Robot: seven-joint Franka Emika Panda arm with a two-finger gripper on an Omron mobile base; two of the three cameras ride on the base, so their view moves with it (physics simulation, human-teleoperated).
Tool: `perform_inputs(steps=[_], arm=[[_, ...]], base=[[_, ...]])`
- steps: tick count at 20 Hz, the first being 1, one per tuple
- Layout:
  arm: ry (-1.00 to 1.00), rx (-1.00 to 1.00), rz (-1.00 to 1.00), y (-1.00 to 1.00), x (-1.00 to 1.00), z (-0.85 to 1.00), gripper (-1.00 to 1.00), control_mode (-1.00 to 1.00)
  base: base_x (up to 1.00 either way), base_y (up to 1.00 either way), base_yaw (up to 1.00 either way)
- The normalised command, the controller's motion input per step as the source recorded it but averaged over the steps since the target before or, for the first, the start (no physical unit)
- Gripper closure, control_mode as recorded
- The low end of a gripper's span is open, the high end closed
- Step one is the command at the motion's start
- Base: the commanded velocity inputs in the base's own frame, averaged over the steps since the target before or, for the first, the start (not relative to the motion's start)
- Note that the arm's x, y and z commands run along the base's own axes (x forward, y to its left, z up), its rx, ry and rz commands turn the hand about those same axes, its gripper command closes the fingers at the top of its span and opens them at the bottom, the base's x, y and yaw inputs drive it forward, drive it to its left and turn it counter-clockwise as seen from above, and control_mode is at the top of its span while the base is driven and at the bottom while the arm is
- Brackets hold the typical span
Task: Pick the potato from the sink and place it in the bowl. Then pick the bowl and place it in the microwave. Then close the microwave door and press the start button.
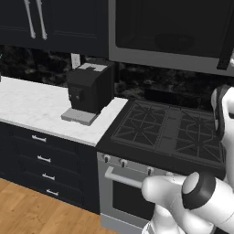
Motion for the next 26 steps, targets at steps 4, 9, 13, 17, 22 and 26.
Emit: perform_inputs(steps=[4, 9, 13, 17, 22, 26], arm=[[0.00, 0.02, 0.00, -0.39, 0.00, 0.00, 1.00, -1.00], [0.00, 0.01, 0.00, -0.23, 0.00, 0.01, 1.00, -1.00], [0.00, 0.02, 0.00, -0.23, 0.00, 0.11, 1.00, -1.00], [0.00, 0.00, 0.00, -0.11, 0.00, 0.08, 1.00, -1.00], [0.00, 0.00, 0.00, -0.13, 0.00, 0.00, 1.00, -1.00], [0.00, 0.00, 0.00, -0.19, 0.00, 0.00, 1.00, -1.00]], base=[[0.00, 0.00, 0.00], [0.00, 0.00, 0.00], [0.00, 0.00, 0.00], [0.00, 0.00, 0.00], [0.00, 0.00, 0.00], [0.00, 0.00, 0.00]])
